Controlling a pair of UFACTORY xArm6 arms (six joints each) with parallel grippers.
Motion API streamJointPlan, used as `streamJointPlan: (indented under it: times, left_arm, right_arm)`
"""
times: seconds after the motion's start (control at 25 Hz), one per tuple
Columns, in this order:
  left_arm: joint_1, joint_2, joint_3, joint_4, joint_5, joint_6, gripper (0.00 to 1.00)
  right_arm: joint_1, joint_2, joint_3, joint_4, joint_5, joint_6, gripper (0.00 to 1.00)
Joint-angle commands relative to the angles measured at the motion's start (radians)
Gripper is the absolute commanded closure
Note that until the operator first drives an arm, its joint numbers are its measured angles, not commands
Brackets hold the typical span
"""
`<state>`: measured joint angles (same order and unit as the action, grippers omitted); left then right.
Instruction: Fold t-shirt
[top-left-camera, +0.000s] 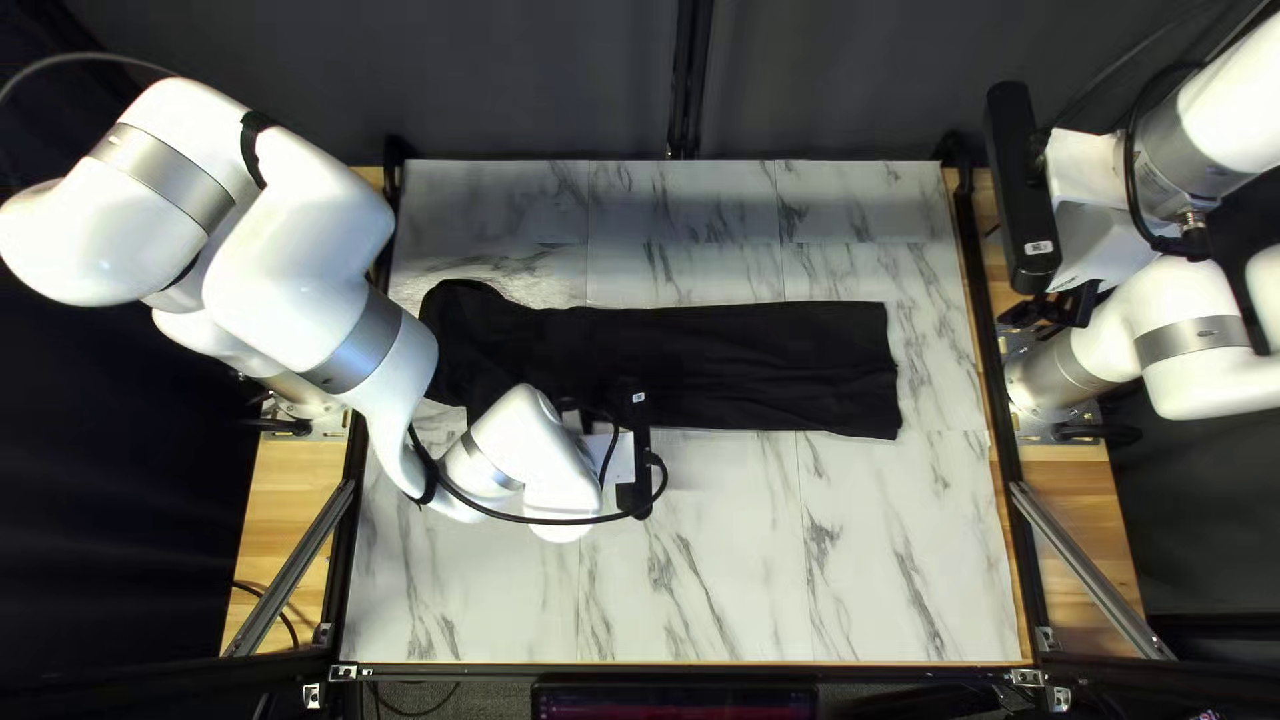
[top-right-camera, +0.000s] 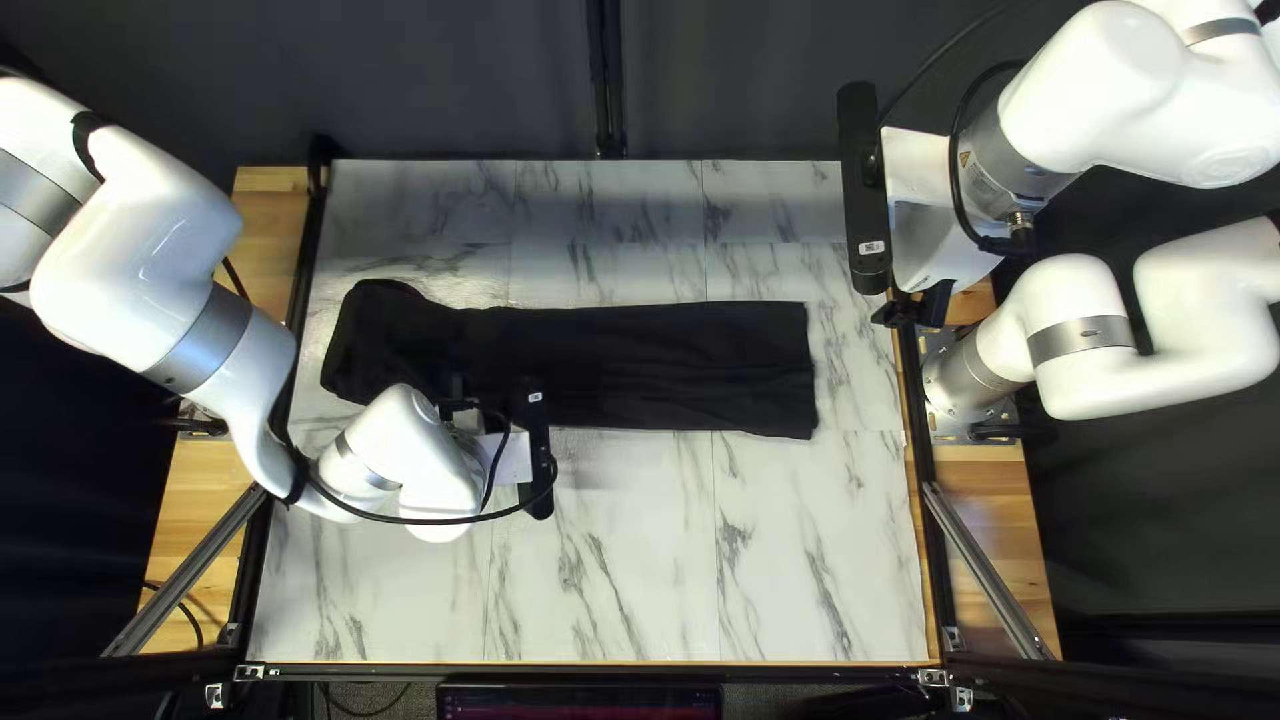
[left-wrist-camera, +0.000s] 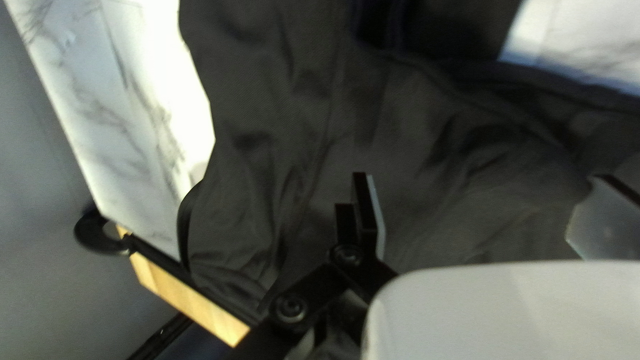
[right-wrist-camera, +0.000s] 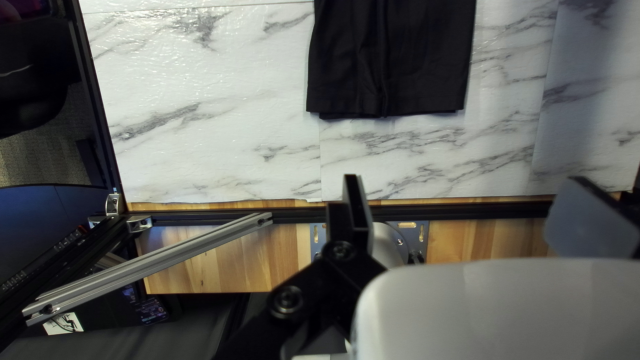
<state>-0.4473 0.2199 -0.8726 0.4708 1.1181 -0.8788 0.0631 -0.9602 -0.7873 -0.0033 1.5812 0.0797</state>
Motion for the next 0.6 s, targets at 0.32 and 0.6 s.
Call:
streamJointPlan:
  times: [0.32, 0.6]
  left_arm:
    - [0.018, -0.003, 0.016, -0.009, 0.021, -0.018, 0.00]
    - [0.010, 0.015, 0.011, -0.018, 0.010, -0.036, 0.00]
  right_arm:
    - [0.000, 0.000, 0.000, 0.000, 0.000, 0.000, 0.00]
    - [0.000, 0.000, 0.000, 0.000, 0.000, 0.000, 0.00]
